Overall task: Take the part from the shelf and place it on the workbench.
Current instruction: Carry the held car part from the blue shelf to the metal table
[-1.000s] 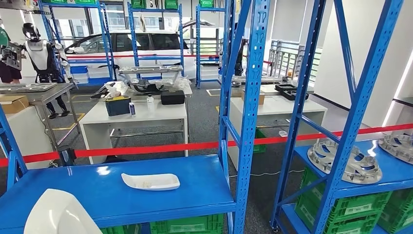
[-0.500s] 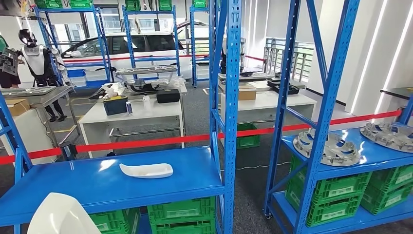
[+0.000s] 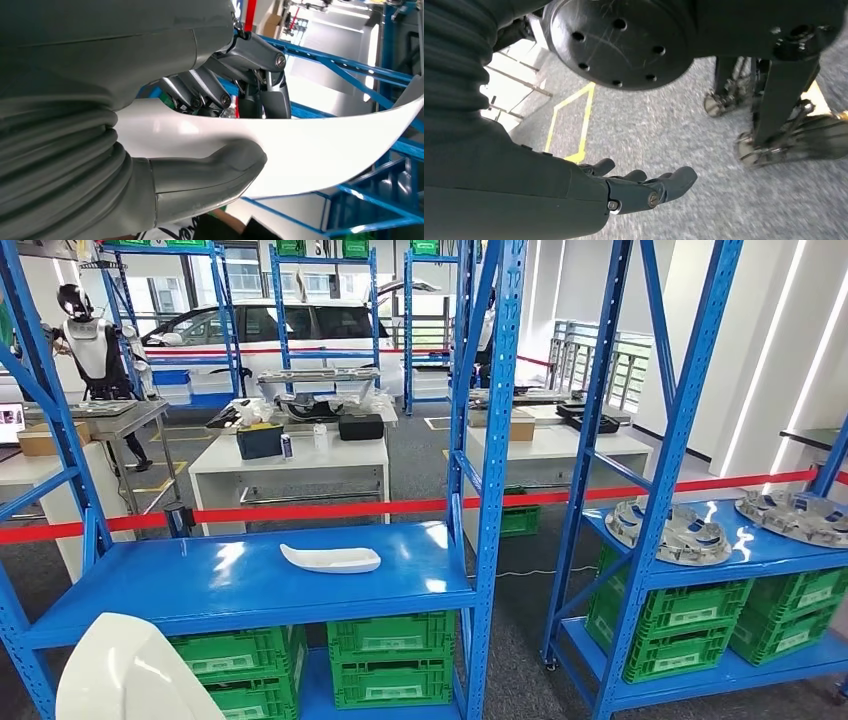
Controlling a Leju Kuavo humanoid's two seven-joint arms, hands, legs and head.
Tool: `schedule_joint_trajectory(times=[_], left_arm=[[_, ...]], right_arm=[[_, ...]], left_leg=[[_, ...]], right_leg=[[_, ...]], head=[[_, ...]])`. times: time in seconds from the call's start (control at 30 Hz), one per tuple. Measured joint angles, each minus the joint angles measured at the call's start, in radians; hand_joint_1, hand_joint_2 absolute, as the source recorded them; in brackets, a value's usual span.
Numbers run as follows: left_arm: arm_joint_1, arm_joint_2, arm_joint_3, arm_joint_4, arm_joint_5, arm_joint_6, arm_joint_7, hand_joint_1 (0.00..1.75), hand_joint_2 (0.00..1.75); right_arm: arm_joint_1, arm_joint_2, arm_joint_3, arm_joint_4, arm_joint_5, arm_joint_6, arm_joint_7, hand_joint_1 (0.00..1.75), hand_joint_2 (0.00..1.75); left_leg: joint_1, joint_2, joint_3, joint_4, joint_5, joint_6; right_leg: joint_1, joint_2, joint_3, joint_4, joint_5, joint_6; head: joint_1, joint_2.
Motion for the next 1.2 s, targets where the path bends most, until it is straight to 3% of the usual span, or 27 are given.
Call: schedule_joint_trajectory(times=[0.03,0.07,0.1,0.13,0.17,0.2,0.27,0.3,0.37,0.4,0.47,0.53,0.57,0.63,0.67,0.7,0.77,0.8,0.87,0.9,0.97,1.03,1.07,1.1,1.13,1.2], left_arm=[[-0.003,-0.001,0.0,0.003,0.002,-0.001,0.003,1.75,1.75],[-0.004,-0.002,0.0,0.006,0.005,-0.001,0.007,1.75,1.75],[-0.006,-0.003,0.0,0.01,0.007,-0.001,0.011,1.75,1.75],[-0.009,-0.004,0.0,0.014,0.01,-0.001,0.016,1.75,1.75],[-0.011,-0.005,0.0,0.016,0.012,0.0,0.02,1.75,1.75],[-0.013,-0.005,0.0,0.018,0.013,0.001,0.022,1.75,1.75],[-0.016,-0.005,0.0,0.019,0.013,0.004,0.023,1.75,1.75],[-0.018,-0.005,0.0,0.02,0.013,0.004,0.023,1.75,1.75],[-0.023,-0.005,0.0,0.021,0.013,0.006,0.025,1.75,1.75],[-0.024,-0.004,0.0,0.021,0.013,0.008,0.028,1.75,1.75],[-0.024,-0.002,0.0,0.022,0.013,0.011,0.037,1.75,1.75],[-0.025,-0.001,-0.001,0.025,0.013,0.015,0.044,1.75,1.75],[-0.025,-0.001,-0.001,0.028,0.013,0.017,0.045,1.75,1.75],[-0.028,-0.002,-0.001,0.034,0.011,0.02,0.046,1.75,1.75],[-0.031,-0.003,-0.001,0.037,0.01,0.021,0.046,1.75,1.75],[-0.036,-0.004,-0.001,0.039,0.009,0.021,0.047,1.75,1.75],[-0.046,-0.009,-0.002,0.043,0.009,0.022,0.051,1.75,1.75],[-0.051,-0.012,-0.002,0.044,0.009,0.022,0.054,1.75,1.75],[-0.055,-0.019,-0.002,0.048,0.01,0.022,0.059,1.75,1.75],[-0.057,-0.023,-0.002,0.05,0.009,0.024,0.06,1.75,1.75],[-0.061,-0.03,-0.002,0.052,0.008,0.027,0.061,1.75,1.75],[-0.062,-0.036,-0.002,0.052,0.007,0.029,0.061,1.75,1.75],[-0.062,-0.038,-0.002,0.052,0.007,0.03,0.062,1.75,1.75],[-0.061,-0.04,-0.002,0.052,0.007,0.031,0.064,1.75,1.75],[-0.06,-0.042,-0.002,0.052,0.007,0.032,0.066,1.75,1.75],[-0.059,-0.044,-0.002,0.05,0.007,0.036,0.07,1.75,1.75]], right_arm=[[0.0,0.002,-0.002,0.0,-0.003,0.0,0.0,0.0,1.75],[0.0,0.004,-0.003,0.0,-0.005,0.0,0.0,0.0,1.75],[-0.001,0.005,-0.005,0.0,-0.007,-0.001,0.001,0.0,1.75],[-0.001,0.006,-0.006,0.0,-0.009,-0.002,0.001,0.0,1.75],[-0.001,0.007,-0.007,0.0,-0.01,-0.002,0.0,0.0,1.75],[-0.002,0.008,-0.009,0.0,-0.013,-0.003,-0.002,0.0,1.75],[-0.006,0.009,-0.015,0.0,-0.018,-0.003,-0.009,0.0,1.75],[-0.007,0.01,-0.018,0.0,-0.02,-0.003,-0.012,0.0,1.75],[-0.006,0.014,-0.022,0.0,-0.025,-0.003,-0.014,0.0,1.75],[-0.006,0.016,-0.024,0.0,-0.026,-0.003,-0.013,0.0,1.75],[-0.006,0.018,-0.027,0.0,-0.027,-0.004,-0.004,0.0,1.75],[-0.006,0.019,-0.027,0.0,-0.025,-0.005,0.004,0.0,1.75],[-0.006,0.02,-0.027,0.0,-0.024,-0.005,0.006,0.0,1.75],[-0.006,0.021,-0.028,0.0,-0.02,-0.005,0.004,0.0,1.75],[-0.006,0.022,-0.028,0.0,-0.018,-0.005,0.003,0.0,1.75],[-0.006,0.022,-0.028,0.0,-0.017,-0.005,0.004,0.0,1.75],[-0.006,0.023,-0.028,0.0,-0.016,-0.005,0.012,0.0,1.75],[-0.006,0.023,-0.028,0.0,-0.016,-0.005,0.017,0.0,1.75],[-0.005,0.023,-0.028,0.0,-0.016,-0.005,0.023,0.0,1.75],[-0.004,0.023,-0.028,0.0,-0.016,-0.005,0.024,0.0,1.75],[-0.001,0.023,-0.028,0.0,-0.015,-0.005,0.024,0.0,1.75],[0.0,0.024,-0.029,0.0,-0.015,-0.004,0.024,0.0,1.75],[0.0,0.024,-0.029,0.0,-0.015,-0.004,0.025,0.0,1.75],[0.0,0.023,-0.029,0.0,-0.016,-0.004,0.026,0.0,1.75],[0.0,0.023,-0.029,0.0,-0.016,-0.004,0.027,0.0,1.75],[0.0,0.022,-0.03,0.0,-0.016,-0.004,0.031,0.0,1.75]], left_leg=[[-0.003,0.001,-0.017,0.001,0.014,0.002],[-0.005,0.001,-0.036,0.004,0.028,0.003],[-0.007,0.002,-0.056,0.007,0.042,0.003],[-0.009,0.002,-0.077,0.012,0.056,0.002],[-0.009,0.001,-0.098,0.017,0.069,0.0],[-0.01,0.001,-0.115,0.022,0.08,-0.004],[-0.01,0.004,-0.134,0.028,0.099,-0.014],[-0.009,0.005,-0.137,0.028,0.108,-0.019],[-0.005,0.006,-0.139,0.027,0.121,-0.031],[-0.004,0.003,-0.145,0.035,0.108,-0.037],[0.0,-0.004,-0.165,0.1,0.028,-0.047],[0.004,-0.006,-0.186,0.217,-0.065,-0.057],[0.006,-0.006,-0.189,0.268,-0.079,-0.061],[0.01,-0.006,-0.161,0.296,-0.04,-0.066],[0.013,-0.006,-0.124,0.261,-0.012,-0.068],[0.015,-0.006,-0.072,0.198,-0.005,-0.069],[0.012,-0.008,0.021,0.063,-0.034,-0.061],[0.008,-0.009,0.043,0.024,-0.052,-0.052],[0.003,-0.007,0.035,0.01,-0.048,-0.03],[0.002,-0.005,0.026,0.01,-0.038,-0.021],[0.002,-0.001,0.002,0.009,-0.013,-0.004],[0.0,0.0,-0.023,0.01,0.01,0.002],[-0.002,0.0,-0.038,0.011,0.023,0.003],[-0.003,0.0,-0.054,0.013,0.035,0.002],[-0.003,0.0,-0.072,0.016,0.047,0.001],[-0.003,-0.001,-0.103,0.023,0.067,-0.004]], right_leg=[[0.0,0.001,-0.01,0.064,-0.035,0.0],[0.001,0.001,-0.011,0.111,-0.041,-0.002],[0.003,0.002,0.001,0.132,-0.025,-0.005],[0.005,0.002,0.029,0.12,0.004,-0.01],[0.009,0.002,0.077,0.073,0.028,-0.016],[0.014,0.002,0.136,0.0,0.029,-0.023],[0.022,0.002,0.233,-0.141,-0.005,-0.033],[0.025,0.002,0.253,-0.178,-0.02,-0.036],[0.026,0.0,0.248,-0.193,-0.009,-0.044],[0.024,-0.002,0.241,-0.196,0.003,-0.05],[0.02,-0.006,0.219,-0.199,0.028,-0.06],[0.02,-0.007,0.187,-0.197,0.053,-0.063],[0.02,-0.007,0.168,-0.195,0.067,-0.061],[0.019,-0.008,0.128,-0.187,0.093,-0.057],[0.018,-0.008,0.107,-0.181,0.106,-0.053],[0.018,-0.008,0.089,-0.175,0.116,-0.049],[0.018,-0.008,0.064,-0.163,0.135,-0.037],[0.018,-0.009,0.059,-0.16,0.144,-0.031],[0.014,-0.008,0.053,-0.16,0.158,-0.019],[0.011,-0.007,0.046,-0.152,0.147,-0.012],[0.008,-0.003,0.021,-0.092,0.069,-0.001],[0.007,-0.001,-0.007,0.027,-0.03,0.003],[0.007,0.0,-0.013,0.083,-0.051,0.003],[0.008,0.0,-0.007,0.117,-0.046,0.001],[0.008,0.0,0.013,0.12,-0.023,-0.001],[0.01,0.001,0.103,0.026,0.022,-0.009]], head=[[0.0,0.0],[0.0,0.0],[0.0,0.0],[0.0,0.0],[0.0,0.0],[0.001,0.0],[0.001,0.0],[0.001,0.0],[0.001,0.0],[0.001,0.0],[0.001,0.0],[0.001,0.0],[0.001,0.0],[0.001,0.0],[0.001,0.0],[0.001,0.0],[0.001,0.0],[0.001,0.0],[0.001,0.0],[0.001,0.0],[0.001,0.0],[0.001,0.0],[0.001,0.0],[0.001,0.0],[0.001,0.0],[0.002,0.0]])
